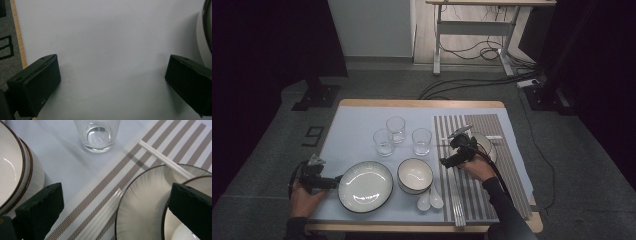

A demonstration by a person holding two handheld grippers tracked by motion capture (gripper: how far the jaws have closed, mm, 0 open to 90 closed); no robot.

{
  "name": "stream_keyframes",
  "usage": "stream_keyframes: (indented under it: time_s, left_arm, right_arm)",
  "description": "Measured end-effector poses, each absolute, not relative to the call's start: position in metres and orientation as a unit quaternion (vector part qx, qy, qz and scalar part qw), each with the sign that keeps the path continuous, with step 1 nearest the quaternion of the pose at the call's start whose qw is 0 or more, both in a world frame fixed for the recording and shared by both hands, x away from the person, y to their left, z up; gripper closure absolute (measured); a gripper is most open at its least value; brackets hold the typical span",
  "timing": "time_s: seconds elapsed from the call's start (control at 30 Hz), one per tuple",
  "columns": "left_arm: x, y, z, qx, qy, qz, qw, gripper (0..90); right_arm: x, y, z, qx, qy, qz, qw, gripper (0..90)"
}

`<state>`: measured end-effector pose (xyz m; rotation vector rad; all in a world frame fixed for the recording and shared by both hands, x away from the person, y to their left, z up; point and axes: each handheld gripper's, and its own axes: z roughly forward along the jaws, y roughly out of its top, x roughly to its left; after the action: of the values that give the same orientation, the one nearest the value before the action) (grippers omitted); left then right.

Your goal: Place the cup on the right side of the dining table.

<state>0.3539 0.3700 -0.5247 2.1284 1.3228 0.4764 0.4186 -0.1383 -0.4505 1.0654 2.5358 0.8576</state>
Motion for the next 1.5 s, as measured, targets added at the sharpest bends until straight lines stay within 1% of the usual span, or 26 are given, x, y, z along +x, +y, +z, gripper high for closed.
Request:
stream_keyframes:
  time_s: [0.23, 0.53, 1.1, 1.5]
  left_arm:
    - [0.354, 0.370, -0.525, 0.798, 0.496, 0.179, 0.291, 0.0]
    - [0.354, 0.370, -0.525, 0.798, 0.496, 0.178, 0.291, 0.0]
    - [0.354, 0.370, -0.525, 0.798, 0.496, 0.178, 0.291, 0.0]
    - [0.354, 0.370, -0.525, 0.798, 0.497, 0.178, 0.291, 0.0]
  right_arm:
    - [0.424, -0.125, -0.452, 0.354, 0.880, 0.292, 0.123, 0.3]
    - [0.433, -0.107, -0.451, 0.340, 0.887, 0.287, 0.125, 0.3]
    - [0.455, -0.088, -0.453, 0.343, 0.889, 0.276, 0.127, 0.3]
    - [0.469, -0.073, -0.453, 0.342, 0.888, 0.277, 0.132, 3.4]
